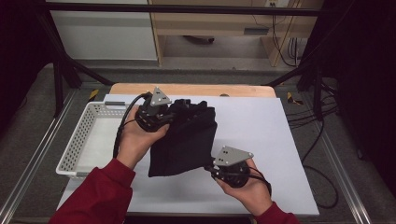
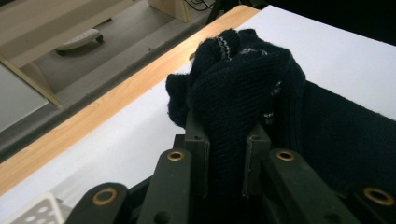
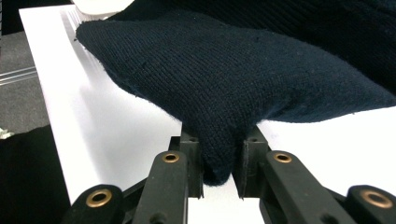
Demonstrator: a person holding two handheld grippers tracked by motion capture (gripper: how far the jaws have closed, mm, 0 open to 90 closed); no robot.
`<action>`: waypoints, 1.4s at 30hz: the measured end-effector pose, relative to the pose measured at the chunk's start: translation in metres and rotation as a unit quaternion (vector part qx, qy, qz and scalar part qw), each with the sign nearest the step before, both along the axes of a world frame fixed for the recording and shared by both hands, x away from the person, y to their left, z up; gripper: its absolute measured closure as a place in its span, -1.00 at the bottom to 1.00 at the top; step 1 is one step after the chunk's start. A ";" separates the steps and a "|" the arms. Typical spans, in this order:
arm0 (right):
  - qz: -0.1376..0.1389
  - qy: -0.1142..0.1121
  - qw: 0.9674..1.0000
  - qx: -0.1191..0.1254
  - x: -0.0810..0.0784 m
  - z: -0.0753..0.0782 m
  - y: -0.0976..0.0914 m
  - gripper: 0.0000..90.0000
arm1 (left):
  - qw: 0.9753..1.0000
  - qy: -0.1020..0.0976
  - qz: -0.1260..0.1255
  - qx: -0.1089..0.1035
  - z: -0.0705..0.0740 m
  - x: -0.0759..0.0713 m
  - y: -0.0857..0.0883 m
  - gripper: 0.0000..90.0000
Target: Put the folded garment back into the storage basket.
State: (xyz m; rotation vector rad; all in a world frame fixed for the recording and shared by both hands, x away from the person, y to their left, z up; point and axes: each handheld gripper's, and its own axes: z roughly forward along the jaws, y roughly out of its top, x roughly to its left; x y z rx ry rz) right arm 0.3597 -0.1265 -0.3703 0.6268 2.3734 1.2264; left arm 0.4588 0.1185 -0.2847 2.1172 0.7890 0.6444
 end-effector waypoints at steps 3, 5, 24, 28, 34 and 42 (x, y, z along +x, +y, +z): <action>0.004 -0.003 1.000 -0.001 0.005 0.005 0.008 0.70 | 1.000 0.001 0.005 -0.001 0.004 0.001 0.007 0.72; 0.009 -0.007 1.000 -0.003 0.008 0.008 0.013 0.70 | 1.000 0.000 0.009 -0.002 0.008 0.003 0.012 0.72; 0.053 -0.021 0.998 -0.014 0.034 0.030 0.066 0.69 | 0.999 -0.009 0.042 0.007 0.027 0.009 0.061 0.72; 0.060 -0.021 0.998 -0.014 0.038 0.032 0.076 0.69 | 0.999 -0.010 0.048 0.009 0.028 0.010 0.069 0.72; 0.069 -0.016 0.997 -0.015 0.044 0.032 0.090 0.69 | 0.998 -0.004 0.061 0.010 0.028 0.014 0.086 0.72; 0.078 -0.015 0.997 -0.016 0.050 0.032 0.108 0.69 | 0.997 -0.002 0.072 0.010 0.027 0.016 0.102 0.72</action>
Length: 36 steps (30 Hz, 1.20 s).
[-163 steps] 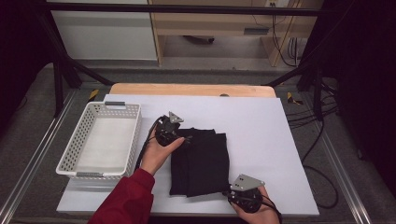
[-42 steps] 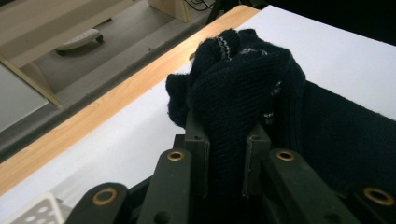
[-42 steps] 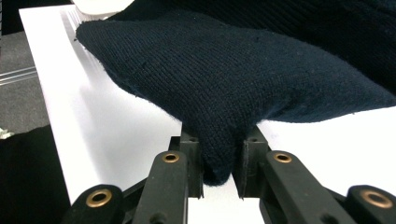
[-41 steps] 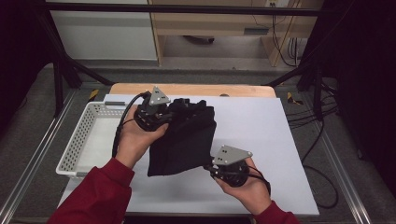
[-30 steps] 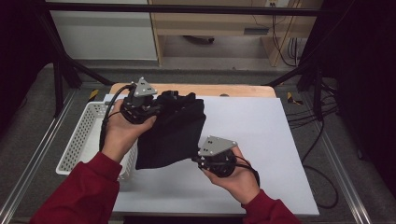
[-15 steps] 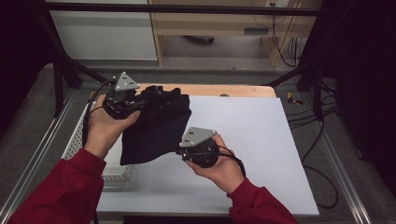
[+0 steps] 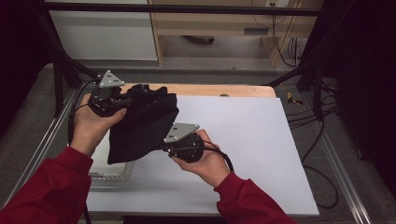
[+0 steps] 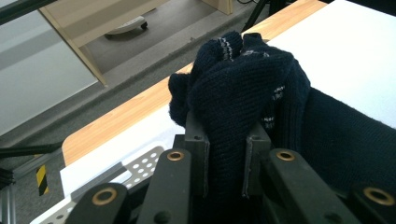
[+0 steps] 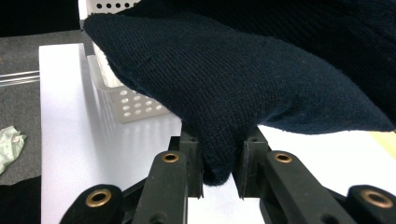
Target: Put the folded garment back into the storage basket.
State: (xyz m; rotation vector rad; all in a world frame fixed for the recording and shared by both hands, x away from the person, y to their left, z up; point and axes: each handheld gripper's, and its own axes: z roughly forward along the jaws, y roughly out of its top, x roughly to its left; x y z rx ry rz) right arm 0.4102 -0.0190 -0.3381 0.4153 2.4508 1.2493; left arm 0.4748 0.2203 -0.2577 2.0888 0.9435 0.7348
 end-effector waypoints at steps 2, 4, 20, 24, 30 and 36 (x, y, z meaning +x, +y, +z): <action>0.000 0.001 1.000 0.001 0.000 0.000 0.002 0.69 | 1.000 0.000 0.001 -0.001 0.000 0.000 0.002 0.72; 0.004 0.002 1.000 0.001 0.001 0.001 0.005 0.69 | 1.000 0.001 0.003 -0.001 0.000 -0.001 0.005 0.72; 0.016 0.005 1.000 0.002 0.007 0.005 0.029 0.69 | 1.000 -0.003 0.025 -0.009 0.001 0.003 0.030 0.72; 0.016 0.010 1.000 0.008 0.008 0.003 0.034 0.69 | 0.999 0.004 0.032 -0.010 0.001 0.002 0.036 0.72; 0.019 0.010 1.000 0.008 0.010 0.001 0.044 0.69 | 0.999 0.005 0.040 -0.010 0.000 0.003 0.044 0.72; 0.020 0.012 1.000 0.009 0.012 0.001 0.053 0.69 | 0.999 0.003 0.047 -0.007 0.000 0.004 0.050 0.72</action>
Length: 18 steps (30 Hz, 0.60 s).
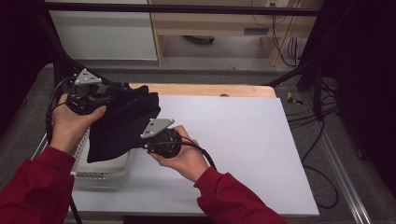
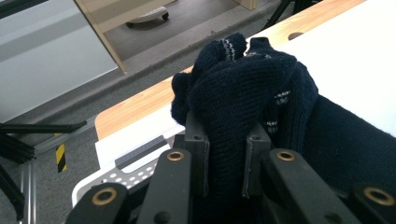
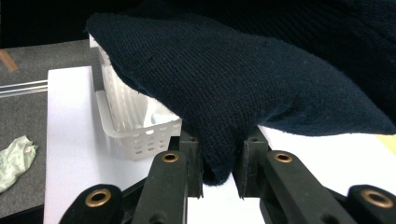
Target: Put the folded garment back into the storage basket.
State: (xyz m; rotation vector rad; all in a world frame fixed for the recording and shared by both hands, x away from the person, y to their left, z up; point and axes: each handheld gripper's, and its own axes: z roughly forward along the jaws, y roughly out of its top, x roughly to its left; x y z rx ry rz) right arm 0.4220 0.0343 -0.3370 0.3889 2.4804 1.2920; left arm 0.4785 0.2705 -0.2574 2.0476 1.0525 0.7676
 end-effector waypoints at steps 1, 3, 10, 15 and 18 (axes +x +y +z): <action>0.002 -0.003 1.000 -0.002 0.000 0.000 0.003 0.69 | 1.000 0.001 0.003 0.000 0.000 0.000 0.003 0.72; 0.002 -0.005 1.000 -0.002 0.001 -0.001 0.006 0.69 | 1.000 0.000 0.005 -0.001 0.000 0.001 0.005 0.72; 0.002 -0.005 1.000 0.000 0.003 -0.001 0.016 0.69 | 1.000 -0.001 0.011 -0.002 0.000 0.001 0.012 0.72; 0.002 -0.005 1.000 0.001 0.003 -0.002 0.021 0.69 | 1.000 -0.002 0.014 -0.003 0.001 0.000 0.016 0.72; 0.003 -0.001 1.000 0.007 0.002 -0.001 0.025 0.69 | 1.000 -0.001 0.015 -0.004 0.001 -0.001 0.019 0.72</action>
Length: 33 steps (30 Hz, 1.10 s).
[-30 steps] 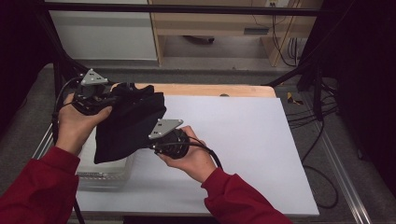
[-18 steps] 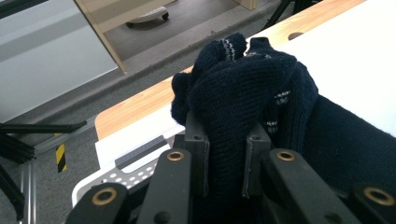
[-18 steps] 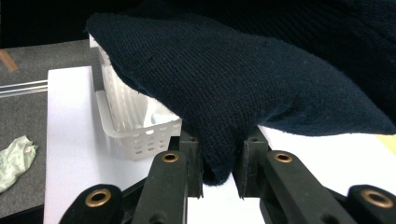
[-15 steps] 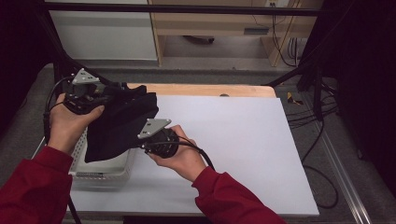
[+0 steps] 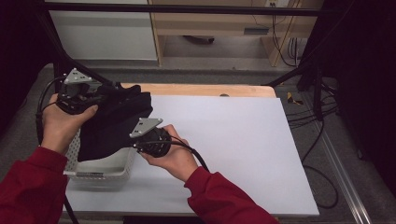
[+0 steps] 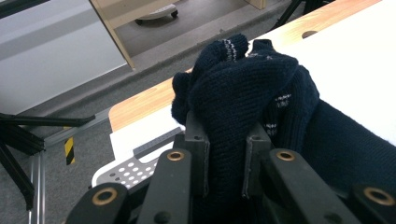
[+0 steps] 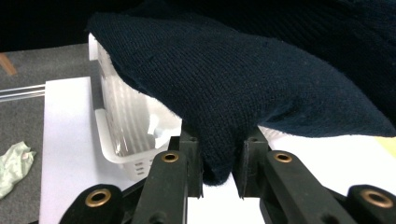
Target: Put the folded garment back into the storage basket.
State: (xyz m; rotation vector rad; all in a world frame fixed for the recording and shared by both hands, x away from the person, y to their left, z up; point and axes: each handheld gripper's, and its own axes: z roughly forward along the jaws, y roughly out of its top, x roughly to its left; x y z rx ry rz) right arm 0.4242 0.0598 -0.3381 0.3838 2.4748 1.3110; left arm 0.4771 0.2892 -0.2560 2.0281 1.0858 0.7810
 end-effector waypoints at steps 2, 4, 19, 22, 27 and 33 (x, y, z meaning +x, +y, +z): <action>0.002 0.001 1.000 0.000 0.000 0.001 0.002 0.69 | 1.000 0.001 0.002 -0.001 0.001 -0.001 0.003 0.72; 0.002 0.001 1.000 0.000 -0.001 0.001 0.005 0.69 | 1.000 0.001 0.004 -0.001 0.001 -0.002 0.006 0.72; 0.004 0.021 1.000 0.007 0.006 -0.007 0.032 0.69 | 1.000 0.012 0.021 0.009 -0.007 0.007 0.026 0.72; 0.001 0.026 1.000 0.008 0.010 -0.012 0.039 0.69 | 1.000 0.015 0.026 0.007 -0.012 0.011 0.030 0.72; 0.001 0.031 1.000 0.004 0.017 -0.019 0.048 0.69 | 0.999 0.021 0.037 0.008 -0.019 0.017 0.037 0.72; -0.002 0.036 0.999 0.002 0.021 -0.023 0.055 0.69 | 0.999 0.025 0.043 0.009 -0.024 0.022 0.042 0.72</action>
